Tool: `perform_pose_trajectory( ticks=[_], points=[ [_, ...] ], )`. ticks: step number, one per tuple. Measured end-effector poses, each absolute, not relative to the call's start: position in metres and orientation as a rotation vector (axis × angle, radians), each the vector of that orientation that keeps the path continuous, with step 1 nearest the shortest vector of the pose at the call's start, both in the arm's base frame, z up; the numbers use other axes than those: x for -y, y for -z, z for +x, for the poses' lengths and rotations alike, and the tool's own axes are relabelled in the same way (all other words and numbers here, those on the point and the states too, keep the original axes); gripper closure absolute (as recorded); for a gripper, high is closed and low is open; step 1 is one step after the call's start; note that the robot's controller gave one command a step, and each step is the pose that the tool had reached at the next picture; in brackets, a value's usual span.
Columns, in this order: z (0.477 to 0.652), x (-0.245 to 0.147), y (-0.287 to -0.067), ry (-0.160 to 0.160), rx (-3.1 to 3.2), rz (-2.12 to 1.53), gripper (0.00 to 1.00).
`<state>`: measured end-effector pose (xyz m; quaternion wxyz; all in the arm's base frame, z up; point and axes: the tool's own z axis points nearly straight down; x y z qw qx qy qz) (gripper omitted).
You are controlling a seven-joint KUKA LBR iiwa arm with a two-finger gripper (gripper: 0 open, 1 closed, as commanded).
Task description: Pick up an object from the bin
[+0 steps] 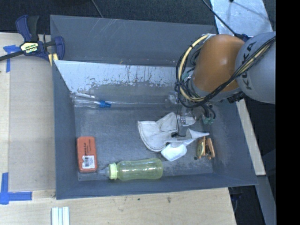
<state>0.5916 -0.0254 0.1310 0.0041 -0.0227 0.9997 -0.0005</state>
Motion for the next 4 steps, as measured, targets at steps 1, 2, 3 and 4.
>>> perform_pose_trajectory(
  ticks=[1, 2, 3, 4],
  points=[
    [0.582, 0.029, -0.109, 0.002, -3.106, -0.426, 1.0],
    [0.579, 0.031, -0.12, 0.002, -3.092, -0.513, 0.0],
    [0.579, 0.031, -0.12, 0.001, -3.092, -0.513, 0.0],
    [0.567, 0.013, -0.097, 0.001, -3.084, -0.568, 0.0]
  ],
)
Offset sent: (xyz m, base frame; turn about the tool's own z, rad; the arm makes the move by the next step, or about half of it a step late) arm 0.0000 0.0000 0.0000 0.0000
